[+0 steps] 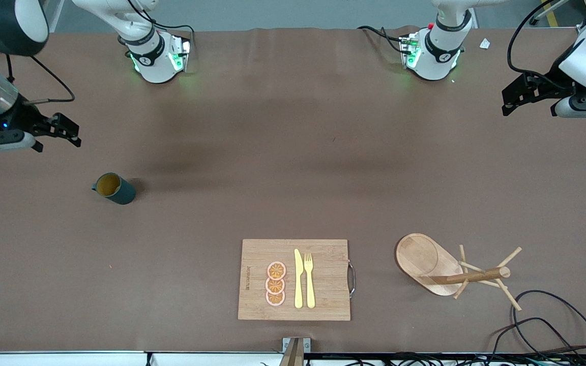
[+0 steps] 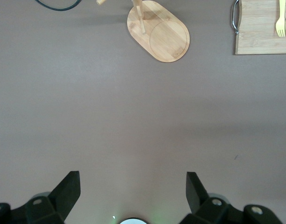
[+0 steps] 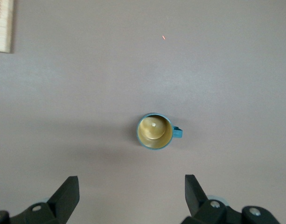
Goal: Transfer cup from left to right arm and place
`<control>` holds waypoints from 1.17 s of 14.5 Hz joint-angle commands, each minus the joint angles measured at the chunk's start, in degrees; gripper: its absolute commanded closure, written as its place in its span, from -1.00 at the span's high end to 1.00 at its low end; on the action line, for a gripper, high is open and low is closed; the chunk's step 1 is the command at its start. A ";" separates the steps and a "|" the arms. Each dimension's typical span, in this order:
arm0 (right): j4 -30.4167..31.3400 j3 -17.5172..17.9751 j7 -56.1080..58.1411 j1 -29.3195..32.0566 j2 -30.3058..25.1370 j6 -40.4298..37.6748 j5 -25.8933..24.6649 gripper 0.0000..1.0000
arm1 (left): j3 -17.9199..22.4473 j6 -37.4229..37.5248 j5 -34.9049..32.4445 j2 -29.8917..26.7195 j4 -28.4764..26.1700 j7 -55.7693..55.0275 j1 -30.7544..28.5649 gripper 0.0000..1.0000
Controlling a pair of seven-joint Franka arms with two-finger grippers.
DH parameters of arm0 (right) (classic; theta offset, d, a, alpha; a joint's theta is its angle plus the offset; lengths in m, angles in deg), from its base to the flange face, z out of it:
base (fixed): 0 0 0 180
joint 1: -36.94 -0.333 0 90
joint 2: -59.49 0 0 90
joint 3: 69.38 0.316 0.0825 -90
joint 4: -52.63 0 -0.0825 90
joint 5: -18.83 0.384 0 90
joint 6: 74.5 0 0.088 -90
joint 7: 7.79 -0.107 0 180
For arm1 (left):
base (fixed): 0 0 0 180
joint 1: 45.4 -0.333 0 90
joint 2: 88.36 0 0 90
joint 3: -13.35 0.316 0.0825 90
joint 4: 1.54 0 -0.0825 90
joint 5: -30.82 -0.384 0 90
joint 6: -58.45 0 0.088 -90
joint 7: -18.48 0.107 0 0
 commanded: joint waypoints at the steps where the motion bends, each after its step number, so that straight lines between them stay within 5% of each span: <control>1: -5.73 0.56 -3.58 -0.21 0.28 -6.64 0.59 1.00 | -0.43 -0.10 -0.29 -0.50 0.46 0.25 -0.33 1.00; 9: -15.75 4.07 -7.80 -0.47 -0.08 -21.32 -0.20 1.00 | -0.43 -0.10 -0.46 0.11 1.34 0.59 -0.24 1.00; 17: -16.11 3.46 -8.16 0.67 0.28 -20.02 -0.29 1.00 | -0.34 0.34 -0.64 0.64 2.22 1.29 -0.33 1.00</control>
